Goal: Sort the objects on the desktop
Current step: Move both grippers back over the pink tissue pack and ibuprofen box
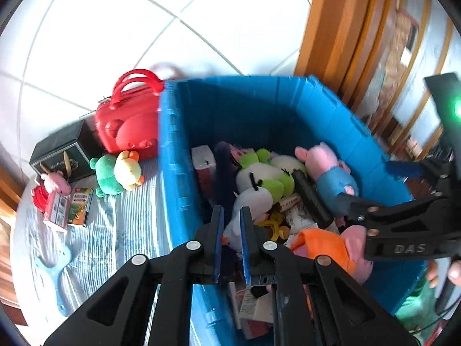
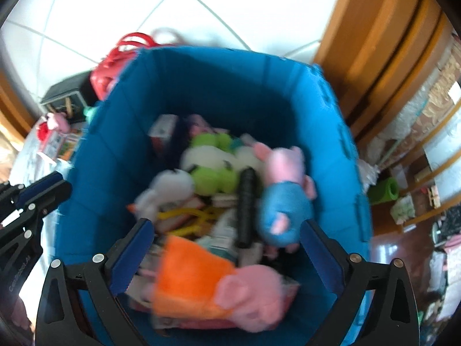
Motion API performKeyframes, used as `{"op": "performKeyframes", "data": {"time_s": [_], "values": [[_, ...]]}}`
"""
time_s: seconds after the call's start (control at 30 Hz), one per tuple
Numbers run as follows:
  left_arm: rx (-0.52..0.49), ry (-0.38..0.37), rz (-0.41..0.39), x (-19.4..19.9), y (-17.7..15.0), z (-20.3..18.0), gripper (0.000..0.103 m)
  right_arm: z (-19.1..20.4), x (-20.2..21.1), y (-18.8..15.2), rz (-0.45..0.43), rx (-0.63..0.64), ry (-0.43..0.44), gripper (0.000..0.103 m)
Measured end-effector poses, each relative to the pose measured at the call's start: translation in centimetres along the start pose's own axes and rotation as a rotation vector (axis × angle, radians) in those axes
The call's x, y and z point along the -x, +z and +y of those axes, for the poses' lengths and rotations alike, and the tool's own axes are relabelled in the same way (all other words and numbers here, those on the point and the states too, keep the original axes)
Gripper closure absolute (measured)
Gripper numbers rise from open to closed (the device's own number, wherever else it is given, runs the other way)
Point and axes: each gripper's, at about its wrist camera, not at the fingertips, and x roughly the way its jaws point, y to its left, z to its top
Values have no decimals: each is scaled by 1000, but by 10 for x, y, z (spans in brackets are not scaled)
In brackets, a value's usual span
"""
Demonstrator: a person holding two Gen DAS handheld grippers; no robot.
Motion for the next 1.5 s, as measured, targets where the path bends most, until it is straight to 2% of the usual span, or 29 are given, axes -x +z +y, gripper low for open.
{"op": "performKeyframes", "data": {"time_s": [0.07,0.13,0.23,0.37,0.5,0.53,0.57,0.63,0.67,0.77,0.9,1.03,1.17,1.3,1.4,1.5], "values": [[3,16,-43,14,-6,23,92,23,3,5,-12,14,12,0],[8,71,-84,27,-11,51,92,51,7,13,-31,32,28,0],[42,118,-105,39,-20,103,92,94,9,25,-48,38,72,0],[123,133,-99,49,-33,183,92,157,5,42,-64,44,142,0],[182,229,-23,40,-53,271,91,220,-11,59,-61,56,207,0],[187,251,3,35,-59,289,80,237,-18,62,-53,56,225,0],[197,269,35,29,-66,307,56,251,-26,65,-43,56,237,0],[232,269,109,11,-83,349,29,282,-46,70,-14,54,265,0],[255,257,149,1,-93,372,29,295,-57,72,2,53,273,0],[298,297,259,-32,-120,423,29,327,-89,72,53,43,290,0],[343,322,338,-65,-147,476,29,358,-142,68,117,14,296,0],[322,351,301,-82,-145,511,29,375,-191,65,169,-34,294,0],[279,353,194,-101,-122,528,29,391,-234,68,185,-47,260,0],[294,321,127,-132,-95,546,29,404,-266,78,186,-34,238,0],[284,326,140,-162,-76,553,29,408,-283,88,178,-30,230,0],[249,367,150,-192,-63,554,29,411,-303,99,176,-32,232,0]]}}
